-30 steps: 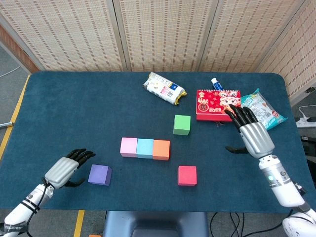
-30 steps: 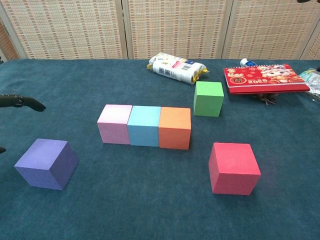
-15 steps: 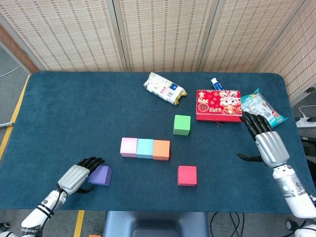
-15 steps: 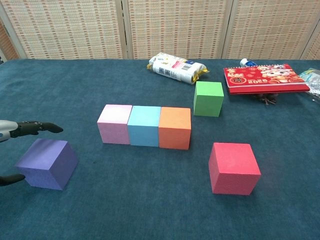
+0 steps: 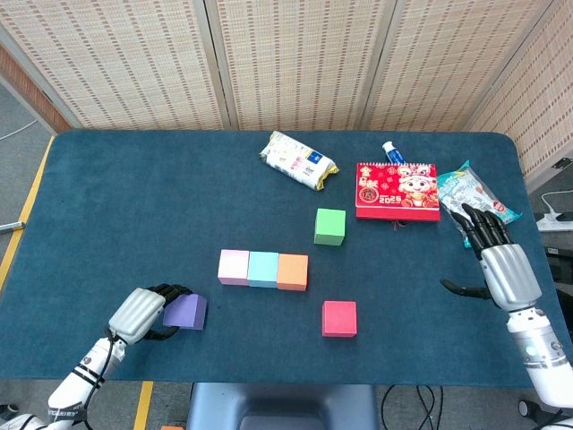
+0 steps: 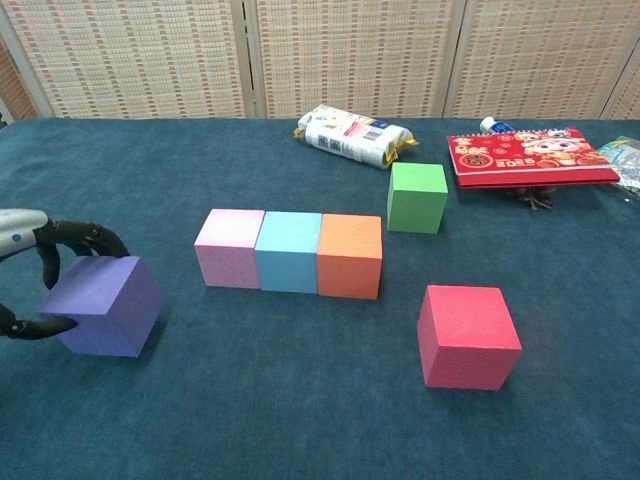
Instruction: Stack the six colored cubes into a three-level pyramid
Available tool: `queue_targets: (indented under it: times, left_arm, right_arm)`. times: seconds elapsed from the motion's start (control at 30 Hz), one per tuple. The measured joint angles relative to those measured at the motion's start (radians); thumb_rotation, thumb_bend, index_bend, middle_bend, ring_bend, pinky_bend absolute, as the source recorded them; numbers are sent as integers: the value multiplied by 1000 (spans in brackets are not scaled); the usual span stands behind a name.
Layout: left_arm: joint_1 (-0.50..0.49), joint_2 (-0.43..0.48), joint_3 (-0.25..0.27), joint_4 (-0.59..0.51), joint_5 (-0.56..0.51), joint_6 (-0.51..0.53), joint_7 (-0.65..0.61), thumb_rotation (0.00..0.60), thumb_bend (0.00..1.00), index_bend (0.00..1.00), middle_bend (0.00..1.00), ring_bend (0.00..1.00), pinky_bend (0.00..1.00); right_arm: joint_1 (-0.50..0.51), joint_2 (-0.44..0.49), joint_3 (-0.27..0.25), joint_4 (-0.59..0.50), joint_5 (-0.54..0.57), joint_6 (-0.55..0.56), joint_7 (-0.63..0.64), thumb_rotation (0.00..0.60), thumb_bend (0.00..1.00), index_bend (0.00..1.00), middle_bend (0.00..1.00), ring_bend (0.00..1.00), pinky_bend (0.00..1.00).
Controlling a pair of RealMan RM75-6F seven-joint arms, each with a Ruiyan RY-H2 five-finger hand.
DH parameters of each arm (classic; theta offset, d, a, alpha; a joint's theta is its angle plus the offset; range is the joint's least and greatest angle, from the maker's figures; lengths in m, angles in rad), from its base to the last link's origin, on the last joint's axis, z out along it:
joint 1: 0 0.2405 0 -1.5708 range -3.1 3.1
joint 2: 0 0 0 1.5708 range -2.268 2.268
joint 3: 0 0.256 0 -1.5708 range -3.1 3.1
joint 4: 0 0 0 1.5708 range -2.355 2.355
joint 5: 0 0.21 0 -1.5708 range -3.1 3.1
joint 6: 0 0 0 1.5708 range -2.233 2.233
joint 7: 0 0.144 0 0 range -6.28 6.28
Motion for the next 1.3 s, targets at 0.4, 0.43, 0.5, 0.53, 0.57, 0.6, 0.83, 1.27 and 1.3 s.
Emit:
queue_targets:
  times: [0.4, 0.43, 0.5, 0.53, 0.57, 0.6, 0.83, 1.27, 1.3]
  left_arm:
    - [-163, 114, -175, -129, -119, -135, -43, 600, 344, 437, 502, 434, 488]
    - [-182, 114, -188, -131, -139, -162, -49, 600, 345, 435, 502, 433, 487]
    - [-231, 111, -216, -133, -184, -223, -57, 600, 346, 432, 501, 432, 485]
    - [-253, 107, -226, -131, -201, -248, -57, 600, 346, 430, 501, 432, 483]
    - [-274, 101, -234, -127, -218, -271, -52, 600, 346, 429, 501, 432, 481]
    - [-300, 91, -242, -120, -240, -297, -41, 600, 346, 428, 500, 429, 477]
    - [-390, 33, -265, -82, -366, -363, 74, 600, 347, 419, 490, 416, 468]
    - [-469, -38, -260, -47, -556, -341, 243, 600, 346, 418, 488, 416, 469]
    - [-471, -39, -258, -48, -562, -339, 251, 600, 347, 418, 487, 416, 469]
  right_arm:
    - [-63, 12, 4, 5, 1, 50, 32, 600, 177, 0, 0, 0, 0]
    - [-67, 14, 4, 3, 1, 52, 31, 600, 177, 0, 0, 0, 0]
    - [-74, 18, 5, 0, 3, 54, 30, 600, 178, 0, 0, 0, 0]
    - [-77, 20, 6, -2, 4, 55, 27, 600, 177, 0, 0, 0, 0]
    - [-79, 21, 7, -4, 6, 55, 25, 600, 177, 0, 0, 0, 0]
    - [-81, 22, 8, -5, 7, 55, 24, 600, 177, 0, 0, 0, 0]
    - [-97, 28, 15, -15, 11, 60, 17, 600, 177, 0, 0, 0, 0]
    - [-104, 30, 23, -11, 13, 46, 29, 600, 177, 0, 0, 0, 0]
    - [-104, 30, 23, -10, 13, 45, 31, 600, 177, 0, 0, 0, 0]
